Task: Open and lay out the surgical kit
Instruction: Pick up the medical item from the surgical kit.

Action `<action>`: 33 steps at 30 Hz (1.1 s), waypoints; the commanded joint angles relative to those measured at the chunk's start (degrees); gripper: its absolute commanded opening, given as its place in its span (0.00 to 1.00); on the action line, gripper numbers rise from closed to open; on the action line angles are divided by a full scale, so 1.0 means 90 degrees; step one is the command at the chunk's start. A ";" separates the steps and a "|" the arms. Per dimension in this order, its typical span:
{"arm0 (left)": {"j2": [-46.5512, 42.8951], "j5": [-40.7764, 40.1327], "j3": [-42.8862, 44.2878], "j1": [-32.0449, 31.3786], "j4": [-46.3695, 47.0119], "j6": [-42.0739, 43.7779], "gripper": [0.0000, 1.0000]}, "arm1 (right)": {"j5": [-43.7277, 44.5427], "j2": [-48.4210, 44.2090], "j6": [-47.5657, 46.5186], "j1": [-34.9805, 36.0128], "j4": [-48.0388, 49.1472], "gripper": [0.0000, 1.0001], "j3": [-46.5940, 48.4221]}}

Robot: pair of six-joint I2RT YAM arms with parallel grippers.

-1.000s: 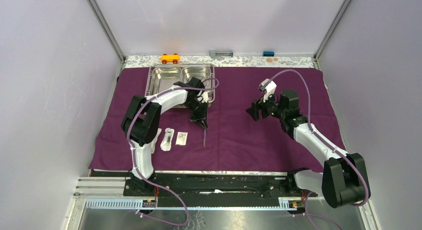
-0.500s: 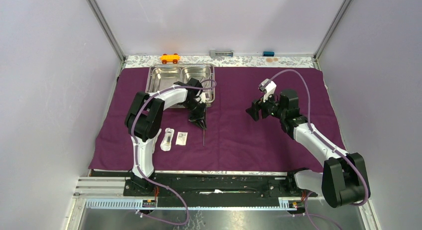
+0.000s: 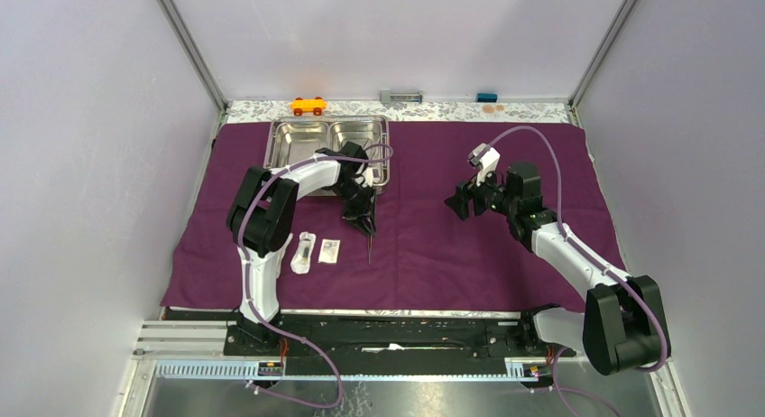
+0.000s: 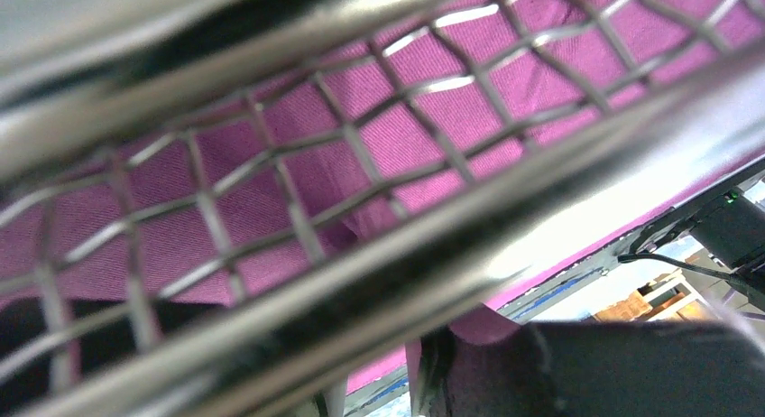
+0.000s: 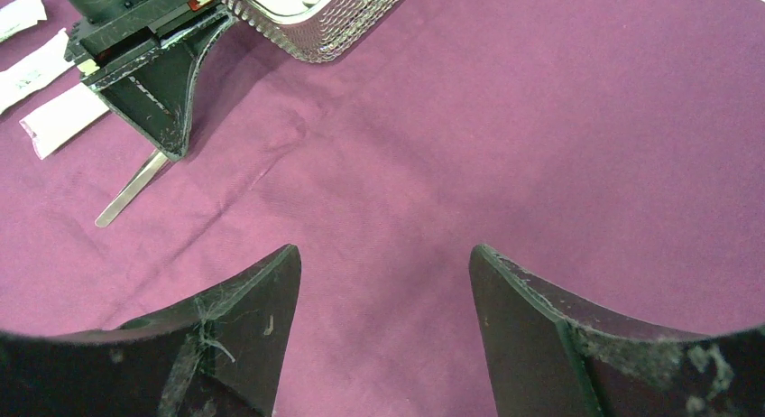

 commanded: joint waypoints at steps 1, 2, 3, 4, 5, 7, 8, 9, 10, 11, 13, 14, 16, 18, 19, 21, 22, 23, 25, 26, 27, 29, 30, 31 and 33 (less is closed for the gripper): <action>0.0011 -0.0145 0.0122 0.0025 0.0122 0.0000 0.29 | -0.0093 0.0008 -0.0092 -0.0029 0.0172 0.75 0.0030; 0.0005 -0.0152 0.0118 0.0025 0.0128 -0.0007 0.30 | -0.0101 0.0008 -0.0091 -0.0025 0.0172 0.75 0.0025; 0.0002 -0.0155 0.0109 0.0025 0.0144 -0.0010 0.30 | -0.0107 0.0014 -0.0090 -0.0029 0.0172 0.75 0.0034; -0.0003 -0.0157 0.0097 0.0025 0.0150 -0.0010 0.31 | -0.0115 0.0009 -0.0095 -0.0030 0.0172 0.75 0.0031; -0.0004 -0.0161 0.0088 0.0025 0.0165 -0.0019 0.31 | -0.0119 0.0009 -0.0091 -0.0032 0.0172 0.75 0.0030; -0.0002 -0.0171 0.0064 0.0017 0.0190 -0.0029 0.31 | -0.0147 0.0008 -0.0086 -0.0027 0.0182 0.75 0.0031; 0.0001 -0.0179 0.0067 0.0016 0.0191 -0.0038 0.31 | -0.0162 0.0010 -0.0079 -0.0034 0.0182 0.75 0.0032; 0.0015 -0.0176 0.0076 0.0015 0.0200 -0.0039 0.31 | -0.0172 0.0015 -0.0071 -0.0030 0.0181 0.75 0.0030; 0.0025 -0.0179 0.0072 0.0015 0.0201 -0.0039 0.31 | -0.0188 0.0017 -0.0062 -0.0030 0.0183 0.75 0.0030; 0.0031 -0.0188 0.0077 0.0015 0.0200 -0.0039 0.32 | -0.0196 0.0016 -0.0061 -0.0030 0.0187 0.75 0.0030; 0.0043 -0.0180 0.0077 0.0021 0.0211 -0.0039 0.32 | -0.0202 0.0009 -0.0059 -0.0035 0.0182 0.75 0.0030; 0.0041 -0.0176 0.0077 0.0016 0.0211 -0.0039 0.32 | -0.0206 0.0008 -0.0054 -0.0028 0.0182 0.75 0.0035; 0.0036 -0.0179 0.0057 0.0016 0.0220 -0.0037 0.31 | -0.0210 0.0014 -0.0053 -0.0029 0.0190 0.75 0.0030; 0.0038 -0.0149 0.0057 0.0015 0.0227 -0.0030 0.31 | -0.0217 0.0025 -0.0053 -0.0025 0.0192 0.75 0.0030; 0.0032 -0.0132 0.0057 0.0015 0.0229 -0.0025 0.30 | -0.0220 0.0027 -0.0052 -0.0033 0.0192 0.75 0.0037; 0.0033 -0.0096 0.0056 0.0015 0.0240 -0.0013 0.29 | -0.0224 0.0042 -0.0053 -0.0030 0.0185 0.75 0.0037; 0.0026 -0.0081 0.0058 0.0015 0.0247 -0.0005 0.27 | -0.0221 0.0038 -0.0054 -0.0029 0.0182 0.75 0.0037; 0.0013 -0.0068 0.0042 0.0015 0.0257 -0.0001 0.25 | -0.0217 0.0037 -0.0057 -0.0030 0.0182 0.75 0.0035; -0.0020 -0.0033 0.0036 0.0015 0.0269 0.0013 0.21 | -0.0226 0.0039 -0.0052 -0.0030 0.0185 0.75 0.0030; -0.0039 -0.0032 0.0038 0.0015 0.0277 0.0019 0.19 | -0.0231 0.0037 -0.0054 -0.0031 0.0183 0.75 0.0030; -0.0058 -0.0031 0.0031 0.0015 0.0279 0.0027 0.17 | -0.0225 0.0037 -0.0044 -0.0030 0.0185 0.75 0.0030; -0.0124 -0.0021 0.0009 0.0015 0.0293 0.0029 0.17 | -0.0227 0.0039 -0.0042 -0.0029 0.0185 0.75 0.0030; -0.0163 -0.0012 -0.0001 0.0015 0.0305 0.0045 0.17 | -0.0231 0.0047 -0.0043 -0.0035 0.0191 0.75 0.0030; -0.0194 0.0003 -0.0001 0.0020 0.0308 0.0062 0.17 | -0.0230 0.0052 -0.0042 -0.0031 0.0192 0.75 0.0036; -0.0247 0.0112 0.0016 0.0018 0.0308 0.0100 0.16 | -0.0224 0.0049 -0.0042 -0.0030 0.0191 0.75 0.0030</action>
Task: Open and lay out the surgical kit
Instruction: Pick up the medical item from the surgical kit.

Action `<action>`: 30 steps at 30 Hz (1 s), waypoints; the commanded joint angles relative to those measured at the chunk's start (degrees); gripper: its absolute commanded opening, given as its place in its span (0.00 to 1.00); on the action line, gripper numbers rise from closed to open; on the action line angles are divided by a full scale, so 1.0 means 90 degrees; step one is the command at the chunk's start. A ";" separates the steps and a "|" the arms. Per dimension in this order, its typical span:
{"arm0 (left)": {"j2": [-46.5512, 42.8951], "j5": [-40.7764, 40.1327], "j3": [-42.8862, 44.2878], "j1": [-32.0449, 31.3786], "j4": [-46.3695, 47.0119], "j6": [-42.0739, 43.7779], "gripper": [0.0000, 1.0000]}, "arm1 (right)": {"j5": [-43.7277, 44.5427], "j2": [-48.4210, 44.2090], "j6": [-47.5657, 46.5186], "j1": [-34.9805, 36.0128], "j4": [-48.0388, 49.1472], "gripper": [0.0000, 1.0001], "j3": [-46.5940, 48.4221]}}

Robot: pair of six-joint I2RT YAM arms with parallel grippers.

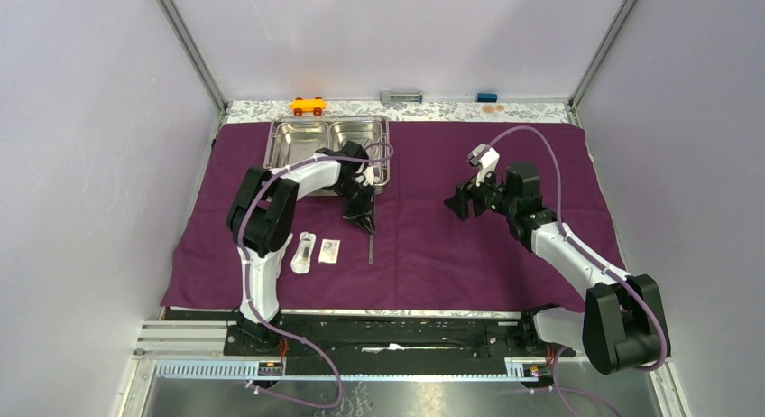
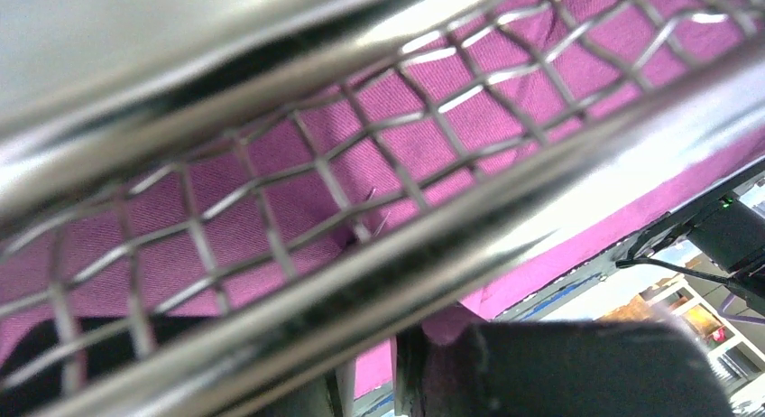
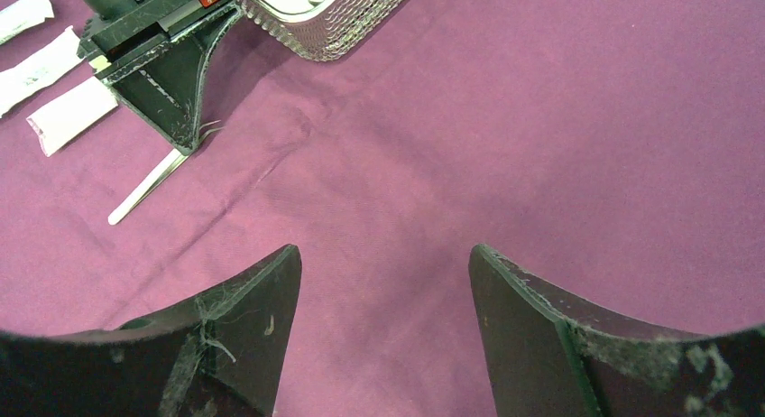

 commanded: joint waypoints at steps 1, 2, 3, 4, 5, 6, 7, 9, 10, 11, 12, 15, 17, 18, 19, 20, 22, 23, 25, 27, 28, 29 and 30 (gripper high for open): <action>-0.0272 0.0172 0.0016 0.0016 0.0152 0.0128 0.16 | -0.0148 0.0025 -0.0044 -0.0030 0.0189 0.75 0.0030; -0.0313 0.0232 0.0005 0.0015 0.0174 0.0136 0.16 | -0.0145 0.0027 -0.0044 -0.0027 0.0189 0.75 0.0036; -0.0367 0.0313 -0.0019 0.0015 0.0202 0.0147 0.15 | -0.0139 0.0027 -0.0049 -0.0035 0.0190 0.75 0.0032; -0.0420 0.0418 -0.0056 0.0015 0.0235 0.0148 0.13 | -0.0142 0.0019 -0.0045 -0.0026 0.0187 0.75 0.0031; -0.0482 0.0548 -0.0095 0.0015 0.0285 0.0162 0.11 | -0.0151 0.0015 -0.0044 -0.0028 0.0189 0.75 0.0030; -0.0558 0.0666 -0.0135 0.0015 0.0327 0.0175 0.08 | -0.0151 0.0009 -0.0036 -0.0030 0.0189 0.75 0.0033; -0.0636 0.0778 -0.0156 0.0015 0.0366 0.0191 0.05 | -0.0154 0.0003 -0.0027 -0.0030 0.0190 0.75 0.0033; -0.0792 0.1082 -0.0201 0.0016 0.0454 0.0197 0.01 | -0.0229 -0.0015 -0.0001 -0.0029 0.0215 0.75 0.0017; -0.0878 0.1308 -0.0231 0.0015 0.0519 0.0211 0.00 | -0.0320 -0.0036 0.0017 -0.0034 0.0259 0.75 0.0001; -0.0958 0.1500 -0.0246 0.0015 0.0570 0.0230 0.00 | -0.0452 -0.0072 0.0055 -0.0030 0.0325 0.75 -0.0058; -0.1033 0.1735 -0.0278 0.0023 0.0636 0.0248 0.00 | -0.0632 -0.0129 0.0104 -0.0025 0.0424 0.75 -0.0102; -0.1217 0.2443 -0.0363 0.0018 0.0855 0.0285 0.00 | -0.1276 -0.0256 0.0324 -0.0014 0.0728 0.75 -0.0247; -0.1331 0.2866 -0.0470 0.0010 0.1077 0.0255 0.00 | -0.1647 -0.0288 0.0437 0.0033 0.0869 0.75 -0.0288; -0.1415 0.3072 -0.0531 0.0006 0.1276 0.0218 0.00 | -0.1832 -0.0314 0.0496 0.0072 0.0948 0.76 -0.0326; -0.1480 0.3234 -0.0576 0.0007 0.1431 0.0196 0.00 | -0.2019 -0.0320 0.0562 0.0123 0.1042 0.76 -0.0363; -0.1559 0.3377 -0.0614 0.0001 0.1613 0.0189 0.00 | -0.2199 -0.0327 0.0608 0.0218 0.1127 0.77 -0.0389; -0.1688 0.3615 -0.0668 -0.0018 0.1968 0.0189 0.00 | -0.2541 -0.0277 0.0673 0.0417 0.1216 0.81 -0.0383; -0.1762 0.3714 -0.0676 -0.0023 0.2168 0.0170 0.00 | -0.2743 -0.0229 0.0718 0.0507 0.1259 0.84 -0.0377; -0.1922 0.3832 -0.0694 -0.0050 0.2681 0.0027 0.00 | -0.2925 -0.0137 0.0877 0.0676 0.1407 0.87 -0.0387; -0.2107 0.4021 -0.0818 -0.0075 0.3395 -0.0391 0.00 | -0.3024 -0.0044 0.1050 0.0815 0.1581 0.89 -0.0410; -0.2214 0.4069 -0.0900 -0.0087 0.3830 -0.0585 0.00 | -0.3053 -0.0002 0.1125 0.0848 0.1695 0.90 -0.0427; -0.2337 0.4094 -0.0996 -0.0112 0.4244 -0.0806 0.00 | -0.3083 0.0025 0.1373 0.0882 0.1833 0.91 -0.0450; -0.2453 0.4126 -0.1126 -0.0141 0.4761 -0.1036 0.00 | -0.3117 0.0056 0.1534 0.0917 0.1992 0.92 -0.0472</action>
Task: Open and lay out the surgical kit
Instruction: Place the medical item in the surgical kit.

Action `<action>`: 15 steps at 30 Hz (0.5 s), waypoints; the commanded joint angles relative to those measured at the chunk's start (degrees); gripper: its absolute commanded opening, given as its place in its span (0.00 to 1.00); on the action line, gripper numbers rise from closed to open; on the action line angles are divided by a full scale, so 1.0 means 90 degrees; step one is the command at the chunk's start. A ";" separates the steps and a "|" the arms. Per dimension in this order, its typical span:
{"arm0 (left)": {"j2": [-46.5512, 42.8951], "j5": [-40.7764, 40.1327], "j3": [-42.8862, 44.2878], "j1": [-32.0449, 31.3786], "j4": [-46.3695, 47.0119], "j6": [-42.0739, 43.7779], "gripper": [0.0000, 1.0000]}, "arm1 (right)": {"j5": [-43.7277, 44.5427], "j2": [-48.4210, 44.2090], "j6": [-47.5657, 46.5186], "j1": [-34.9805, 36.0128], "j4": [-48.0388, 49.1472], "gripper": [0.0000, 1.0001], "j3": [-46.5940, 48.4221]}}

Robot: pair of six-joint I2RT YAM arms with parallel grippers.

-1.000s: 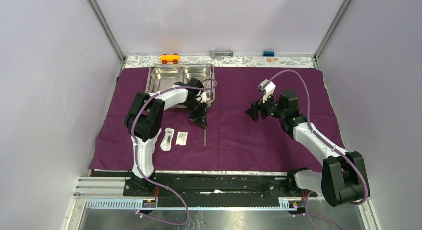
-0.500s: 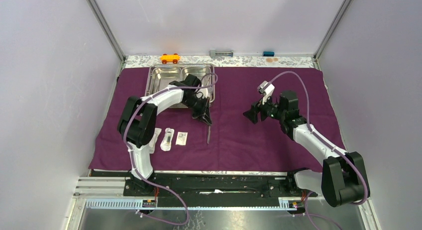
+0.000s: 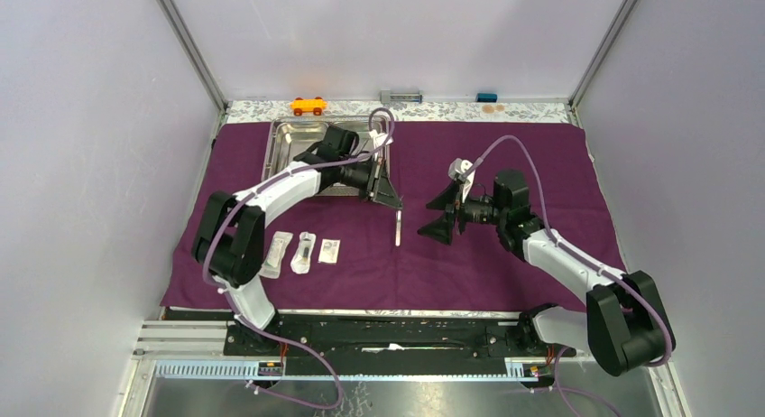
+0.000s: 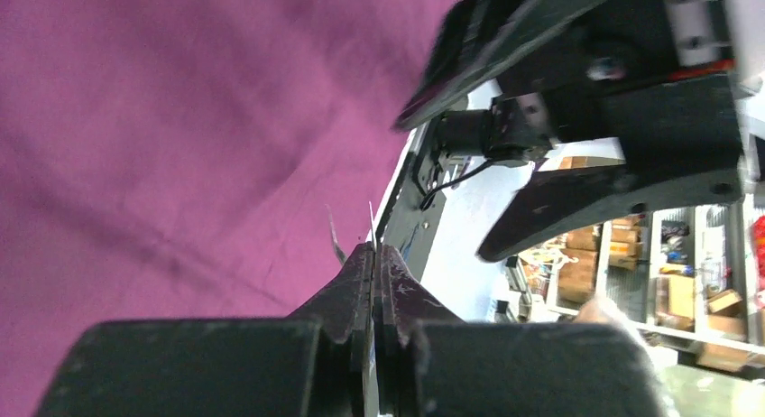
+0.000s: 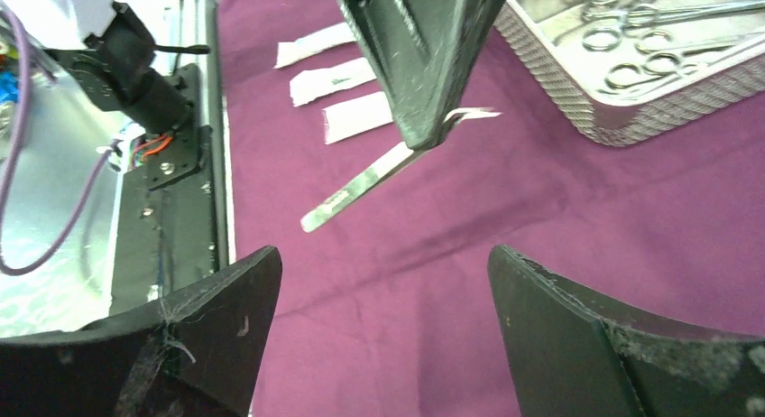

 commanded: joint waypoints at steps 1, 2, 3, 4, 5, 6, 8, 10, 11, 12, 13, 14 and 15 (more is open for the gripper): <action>-0.0812 0.0667 -0.0395 -0.0112 0.2670 -0.1040 0.00 | -0.0522 0.0142 0.0778 0.0182 0.0909 0.93 -0.0101; -0.0920 0.0673 -0.0565 -0.0145 0.3243 -0.1332 0.00 | -0.0519 0.0169 0.0859 0.0225 0.0985 0.94 -0.0095; -0.1013 0.0689 -0.0731 -0.0180 0.3797 -0.1626 0.00 | -0.0506 0.0189 0.0890 0.0263 0.0999 0.94 -0.0084; -0.1077 0.0707 -0.0868 -0.0212 0.4277 -0.1911 0.00 | -0.0472 0.0196 0.0907 0.0295 0.1006 0.95 -0.0074; -0.1124 0.0724 -0.0997 -0.0240 0.4726 -0.2139 0.00 | -0.0432 0.0203 0.0924 0.0319 0.1023 0.95 -0.0073; -0.1164 0.0718 -0.1088 -0.0268 0.5036 -0.2327 0.00 | -0.0422 0.0210 0.0954 0.0334 0.1042 0.96 -0.0066; -0.1189 0.0698 -0.1188 -0.0336 0.5338 -0.2463 0.00 | -0.0421 0.0214 0.1055 0.0358 0.1120 0.95 -0.0065; -0.1190 0.0706 -0.1279 -0.0404 0.5582 -0.2578 0.00 | -0.0397 0.0230 0.1114 0.0406 0.1169 0.93 -0.0034; -0.1198 0.0705 -0.1340 -0.0434 0.5768 -0.2682 0.00 | -0.0388 0.0244 0.1139 0.0423 0.1168 0.89 -0.0021; -0.1209 0.0708 -0.1424 -0.0454 0.6005 -0.2813 0.00 | -0.0375 0.0258 0.1174 0.0427 0.1168 0.82 -0.0002; -0.1219 0.0697 -0.1491 -0.0462 0.6242 -0.2921 0.00 | -0.0364 0.0272 0.1218 0.0438 0.1168 0.71 0.0013; -0.1231 0.0680 -0.1548 -0.0463 0.6398 -0.2988 0.00 | -0.0363 0.0281 0.1254 0.0449 0.1172 0.63 0.0031; -0.1253 0.0646 -0.1577 -0.0463 0.6472 -0.2996 0.00 | -0.0362 0.0277 0.1298 0.0441 0.1190 0.55 0.0038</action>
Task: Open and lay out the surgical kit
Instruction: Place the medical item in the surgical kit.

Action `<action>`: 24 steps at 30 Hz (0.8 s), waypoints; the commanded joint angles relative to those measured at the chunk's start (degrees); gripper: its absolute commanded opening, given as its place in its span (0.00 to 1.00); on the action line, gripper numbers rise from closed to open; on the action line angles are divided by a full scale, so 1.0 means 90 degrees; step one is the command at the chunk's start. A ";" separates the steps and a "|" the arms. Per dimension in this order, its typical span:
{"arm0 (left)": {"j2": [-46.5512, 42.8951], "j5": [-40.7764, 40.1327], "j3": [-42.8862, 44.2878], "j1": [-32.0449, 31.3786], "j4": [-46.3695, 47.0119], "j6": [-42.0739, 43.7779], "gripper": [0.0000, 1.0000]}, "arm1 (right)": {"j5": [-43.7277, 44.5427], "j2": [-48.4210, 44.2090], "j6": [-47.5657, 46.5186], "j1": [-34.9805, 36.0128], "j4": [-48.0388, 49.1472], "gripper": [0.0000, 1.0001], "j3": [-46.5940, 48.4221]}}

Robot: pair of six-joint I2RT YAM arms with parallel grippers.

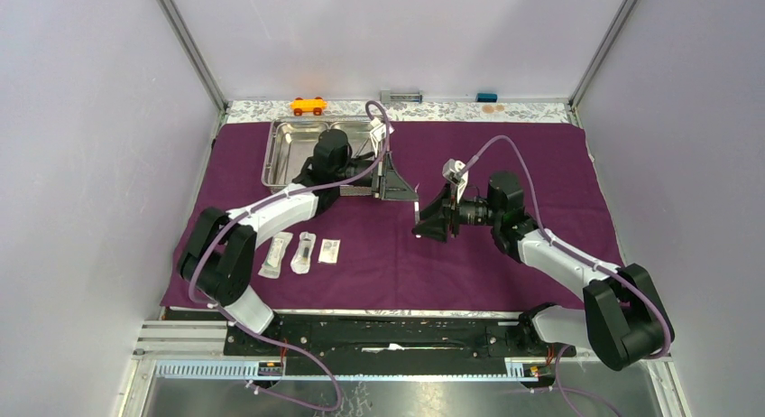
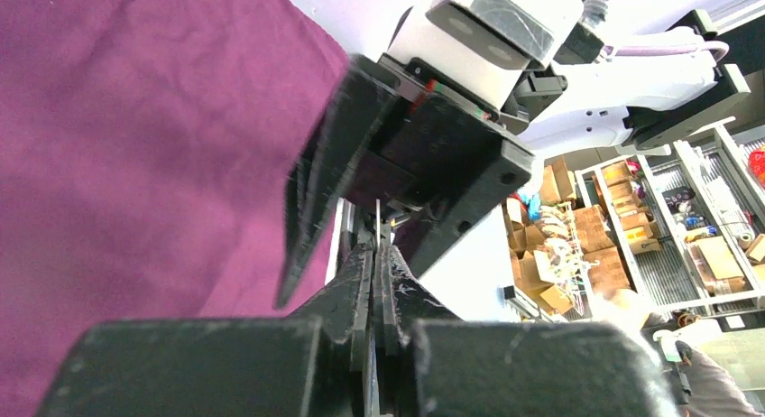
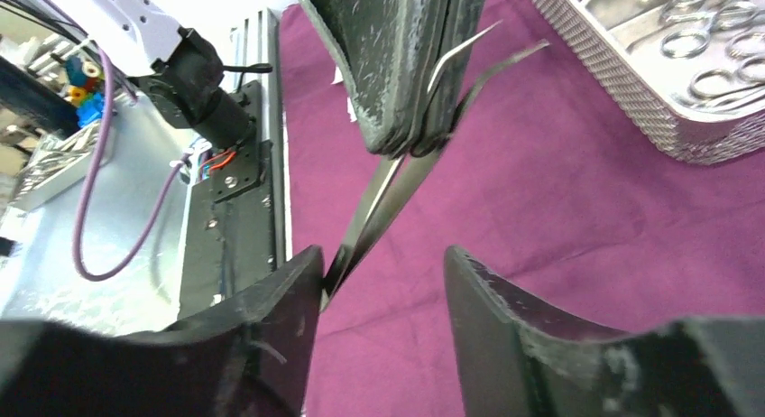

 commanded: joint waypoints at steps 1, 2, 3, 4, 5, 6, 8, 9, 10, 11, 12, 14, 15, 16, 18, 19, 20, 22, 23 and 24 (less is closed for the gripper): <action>-0.0281 0.0138 -0.0174 -0.0021 0.1345 -0.0457 0.00 | -0.0049 0.0040 0.0290 0.0071 0.0368 0.45 0.0127; -0.0300 0.0103 -0.0185 -0.0017 0.1290 -0.0352 0.00 | -0.0016 0.0021 0.0320 0.0066 0.0366 0.33 0.0135; -0.0337 0.0024 -0.0173 -0.0021 0.1104 -0.0175 0.00 | 0.0065 -0.0007 0.0332 0.0071 0.0357 0.13 0.0147; -0.0386 -0.0092 -0.0109 -0.0017 0.0617 0.0153 0.03 | 0.0210 -0.0037 0.0328 0.0071 0.0335 0.01 0.0144; -0.0440 -0.0293 -0.0007 -0.0021 0.0045 0.0580 0.07 | 0.0385 -0.0064 0.0325 0.0076 0.0284 0.00 0.0139; -0.0478 -0.0542 0.0124 -0.0026 -0.0501 0.1012 0.10 | 0.0546 -0.0064 0.0284 0.0072 0.0192 0.00 0.0175; -0.0520 -0.1042 0.0416 -0.0045 -0.1352 0.1721 0.20 | 0.0943 -0.0035 0.0176 0.0088 -0.0172 0.00 0.0286; -0.0522 -0.1324 0.0559 -0.0065 -0.1665 0.1973 0.25 | 0.1175 -0.0003 0.0120 0.0098 -0.0335 0.00 0.0348; -0.0513 -0.1589 0.0754 -0.0085 -0.1925 0.2156 0.29 | 0.1373 0.0040 0.0057 0.0119 -0.0489 0.00 0.0392; -0.0486 -0.1871 0.0882 -0.0117 -0.2148 0.2312 0.33 | 0.1564 0.0075 -0.0001 0.0147 -0.0612 0.00 0.0433; -0.0463 -0.2170 0.1031 -0.0164 -0.2389 0.2455 0.38 | 0.1735 0.0114 -0.0046 0.0178 -0.0706 0.00 0.0462; -0.0426 -0.2727 0.1246 -0.0303 -0.2682 0.2751 0.44 | 0.2027 0.0176 -0.0112 0.0247 -0.0848 0.00 0.0511; -0.0400 -0.3105 0.1363 -0.0409 -0.2958 0.2966 0.47 | 0.2127 0.0197 -0.0134 0.0269 -0.0908 0.00 0.0535; -0.0384 -0.3464 0.1464 -0.0512 -0.3163 0.3136 0.48 | 0.2209 0.0217 -0.0160 0.0291 -0.0954 0.00 0.0560; -0.0293 -0.4302 0.1687 -0.0712 -0.3543 0.3367 0.49 | 0.2364 0.0228 -0.0198 0.0322 -0.1036 0.00 0.0581; -0.0227 -0.4520 0.1783 -0.0779 -0.3670 0.3406 0.49 | 0.2419 0.0234 -0.0213 0.0332 -0.1061 0.00 0.0586; -0.0160 -0.4854 0.1895 -0.0844 -0.3798 0.3438 0.50 | 0.2463 0.0248 -0.0224 0.0335 -0.1076 0.00 0.0599; -0.0001 -0.5292 0.2104 -0.0936 -0.4034 0.3538 0.50 | 0.2501 0.0269 -0.0236 0.0345 -0.1116 0.00 0.0616; 0.0080 -0.5437 0.2197 -0.0976 -0.4133 0.3590 0.50 | 0.2508 0.0272 -0.0241 0.0354 -0.1118 0.00 0.0612; 0.0141 -0.5556 0.2264 -0.1000 -0.4197 0.3617 0.50 | 0.2515 0.0277 -0.0244 0.0354 -0.1127 0.00 0.0615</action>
